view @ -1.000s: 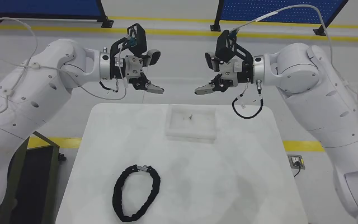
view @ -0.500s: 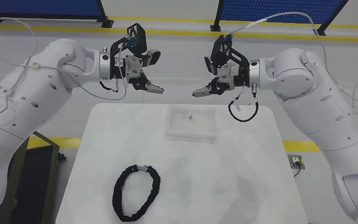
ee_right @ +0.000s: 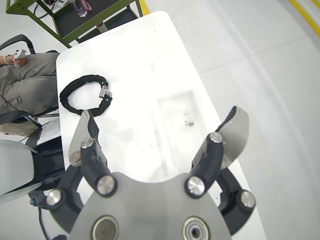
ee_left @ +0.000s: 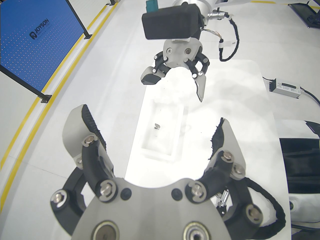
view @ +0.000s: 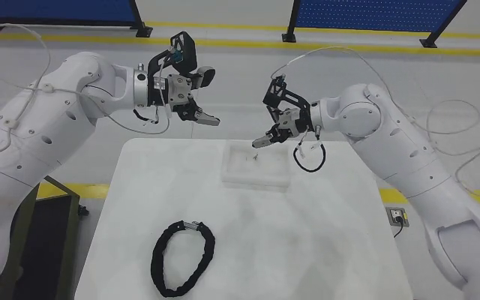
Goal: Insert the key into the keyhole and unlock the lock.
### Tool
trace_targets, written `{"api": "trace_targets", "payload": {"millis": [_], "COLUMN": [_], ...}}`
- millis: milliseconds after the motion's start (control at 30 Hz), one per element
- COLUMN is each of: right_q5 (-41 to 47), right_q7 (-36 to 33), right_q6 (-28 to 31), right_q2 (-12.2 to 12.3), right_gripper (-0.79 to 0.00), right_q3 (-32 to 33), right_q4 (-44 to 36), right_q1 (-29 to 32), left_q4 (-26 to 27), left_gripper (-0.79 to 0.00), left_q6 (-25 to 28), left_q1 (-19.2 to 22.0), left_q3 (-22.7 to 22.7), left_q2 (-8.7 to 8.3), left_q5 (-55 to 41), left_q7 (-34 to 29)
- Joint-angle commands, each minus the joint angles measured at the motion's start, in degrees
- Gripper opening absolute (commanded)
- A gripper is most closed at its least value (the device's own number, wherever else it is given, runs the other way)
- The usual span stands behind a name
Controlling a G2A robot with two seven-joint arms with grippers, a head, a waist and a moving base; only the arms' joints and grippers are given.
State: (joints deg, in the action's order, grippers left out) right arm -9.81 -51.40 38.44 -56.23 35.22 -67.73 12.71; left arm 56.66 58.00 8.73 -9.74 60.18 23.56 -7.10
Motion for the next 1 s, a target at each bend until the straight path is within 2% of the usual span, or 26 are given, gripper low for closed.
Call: {"api": "trace_targets", "payload": {"millis": [0,167,400,667,967], "right_q5": [0.0,-0.8,-2.0,-0.1,3.8], "right_q7": [1.9,6.1,6.4,5.7,5.7], "right_q6": [-1.7,-4.9,-8.2,-20.4,-28.2], "right_q2": [-1.0,-4.0,-8.1,-12.9,-17.2], "right_gripper": [0.0,0.0,0.0,0.0,0.0], "right_q3": [-1.3,-4.7,-9.0,-11.7,-12.1], "right_q4": [2.1,7.0,12.2,18.7,27.1], "right_q1": [0.5,1.0,0.9,1.5,3.1], "left_q4": [0.0,0.0,0.0,0.0,0.0], "left_gripper": [0.0,0.0,0.0,0.0,0.0], "left_q6": [0.0,0.0,0.0,0.0,0.0], "left_q1": [0.0,0.0,0.0,0.0,0.0], "left_q3": [0.0,0.0,0.0,0.0,0.0], "left_q2": [0.0,0.0,0.0,0.0,0.0], "left_q5": [-0.1,-0.1,-0.1,-0.1,-0.1], "left_q7": [-0.1,-0.1,-0.1,-0.1,-0.1]}}
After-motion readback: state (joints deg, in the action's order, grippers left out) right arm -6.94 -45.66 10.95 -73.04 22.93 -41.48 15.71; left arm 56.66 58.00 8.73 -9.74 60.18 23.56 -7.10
